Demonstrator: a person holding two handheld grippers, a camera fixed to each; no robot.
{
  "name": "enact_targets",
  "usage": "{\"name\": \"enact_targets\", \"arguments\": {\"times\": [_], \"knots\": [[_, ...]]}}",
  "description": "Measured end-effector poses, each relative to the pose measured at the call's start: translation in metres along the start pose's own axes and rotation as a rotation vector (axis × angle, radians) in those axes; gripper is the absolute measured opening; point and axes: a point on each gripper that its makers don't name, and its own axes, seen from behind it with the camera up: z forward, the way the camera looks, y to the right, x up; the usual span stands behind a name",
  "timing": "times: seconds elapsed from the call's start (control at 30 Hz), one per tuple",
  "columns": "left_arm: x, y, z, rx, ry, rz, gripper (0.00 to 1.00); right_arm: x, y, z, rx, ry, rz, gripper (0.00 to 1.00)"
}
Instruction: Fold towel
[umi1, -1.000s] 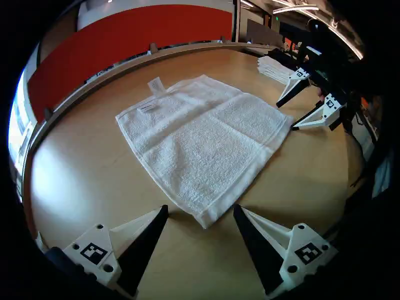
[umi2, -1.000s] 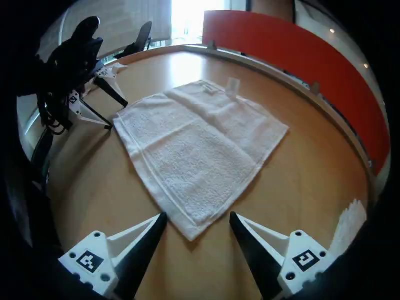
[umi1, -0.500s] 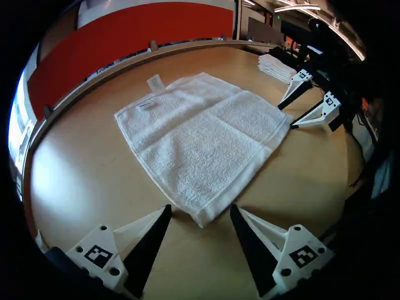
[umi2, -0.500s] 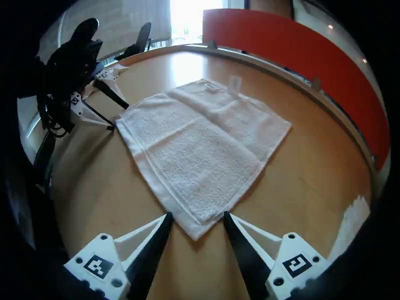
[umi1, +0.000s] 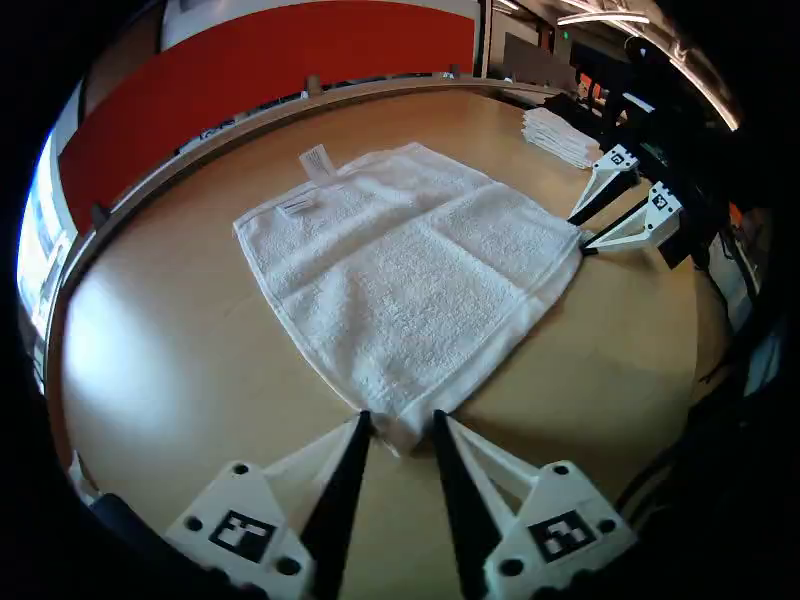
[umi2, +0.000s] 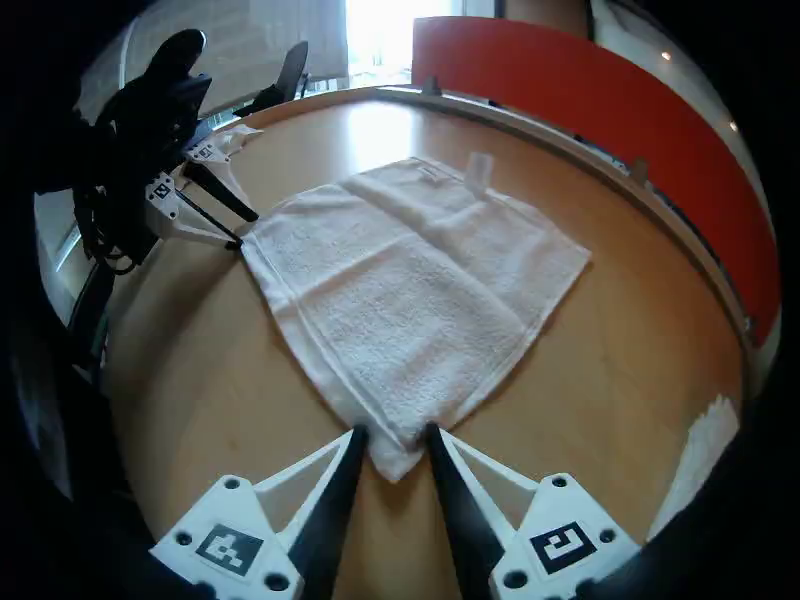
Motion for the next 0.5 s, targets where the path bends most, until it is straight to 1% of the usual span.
{"name": "enact_targets", "arguments": {"times": [0.03,0.1,0.17,0.3,0.5], "knots": [[0.0,-0.0003,-0.0003,0.003,-0.001,-0.003,0.27,0.0004,-0.0002,0.0003,0.0,-0.001,0.0,0.32],[0.0,-0.0003,-0.0008,0.007,-0.003,-0.009,0.23,0.0014,-0.0008,0.0009,0.001,-0.003,0.002,0.24],[0.0002,0.0008,-0.0013,0.008,-0.005,-0.012,0.21,0.0024,-0.0016,0.0015,0.002,-0.005,0.007,0.19],[0.0013,0.0027,-0.0029,0.002,-0.007,-0.027,0.18,0.004,-0.0015,0.0017,-0.003,-0.008,0.009,0.16],[0.0034,0.0063,-0.0059,-0.016,-0.005,-0.058,0.16,0.0058,0.0002,-0.0021,-0.013,-0.004,0.002,0.15]]}}
